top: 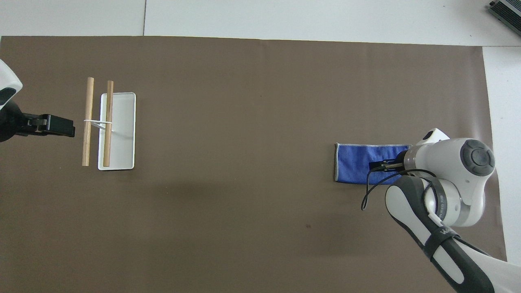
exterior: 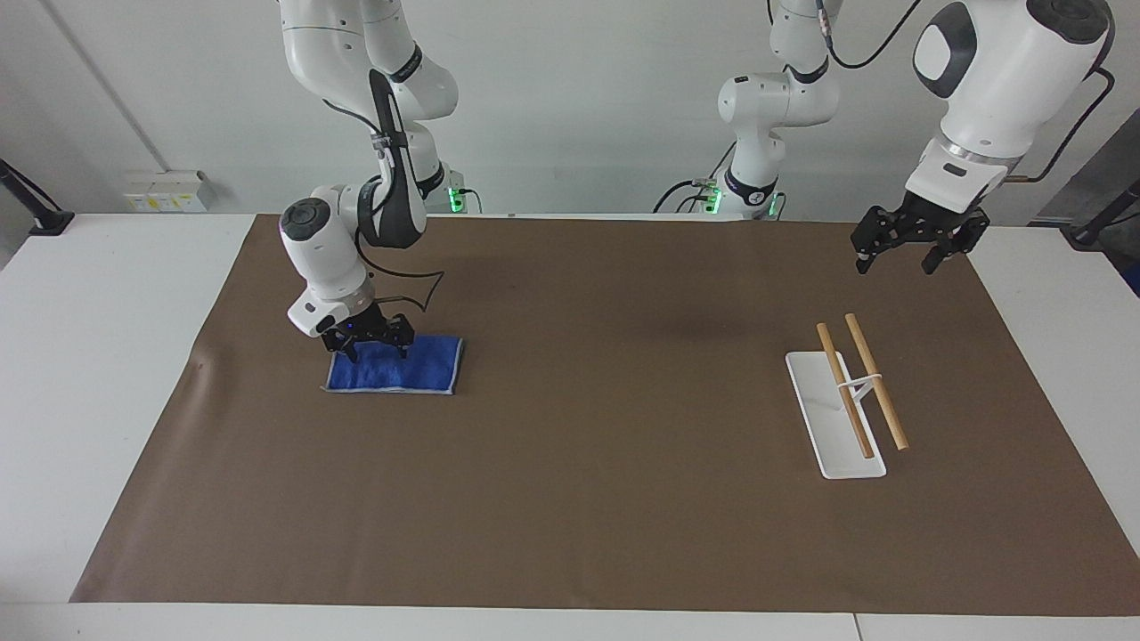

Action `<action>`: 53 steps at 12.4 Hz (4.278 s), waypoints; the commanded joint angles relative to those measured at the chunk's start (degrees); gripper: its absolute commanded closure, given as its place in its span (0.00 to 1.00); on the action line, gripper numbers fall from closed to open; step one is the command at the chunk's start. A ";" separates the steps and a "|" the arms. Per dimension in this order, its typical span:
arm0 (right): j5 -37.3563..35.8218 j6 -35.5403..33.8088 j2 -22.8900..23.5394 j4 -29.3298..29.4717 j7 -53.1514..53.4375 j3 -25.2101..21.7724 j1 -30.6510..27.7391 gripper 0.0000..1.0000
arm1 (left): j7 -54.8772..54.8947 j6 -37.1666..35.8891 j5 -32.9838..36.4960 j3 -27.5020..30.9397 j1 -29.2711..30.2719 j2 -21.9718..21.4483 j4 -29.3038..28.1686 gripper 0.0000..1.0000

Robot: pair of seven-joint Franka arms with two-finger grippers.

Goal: Right arm passes towel to left arm to hang
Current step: 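Reach the right gripper down to the blue towel's edge, then close the right gripper on the blue towel edge and lift, then carry the towel toward center while the left gripper reaches toward it, then grasp the towel with the left gripper beside the right gripper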

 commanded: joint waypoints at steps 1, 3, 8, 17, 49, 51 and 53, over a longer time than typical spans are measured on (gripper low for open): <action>1.76 1.28 -0.11 -0.72 -1.70 0.27 -0.15 0.11 | -0.46 1.20 -0.30 -0.04 0.16 -1.53 -1.80 0.00; 1.76 1.37 -0.20 -1.25 -1.61 0.27 -0.15 0.41 | -0.55 1.20 -0.30 -0.04 0.16 -1.53 -1.80 0.00; 1.94 1.02 -0.20 -0.38 1.19 0.35 0.02 1.00 | -0.55 1.20 -0.30 -0.04 0.16 -1.53 -1.80 0.00; 16.51 -18.03 -1.70 21.84 13.12 3.34 2.48 1.00 | -10.53 3.74 -0.56 -0.13 0.07 -1.53 -2.33 0.00; 82.36 12.53 3.67 29.69 52.44 3.87 27.27 1.00 | -119.99 52.71 -5.40 -20.96 -0.63 8.22 -13.57 0.05; 84.98 13.67 3.75 29.69 52.71 3.87 27.27 1.00 | -118.59 52.00 -5.31 -20.96 -0.28 7.61 -15.51 0.08; 84.73 13.76 3.67 29.60 46.25 3.87 27.27 1.00 | -115.52 48.84 -5.40 -21.04 -0.11 6.91 -16.65 0.12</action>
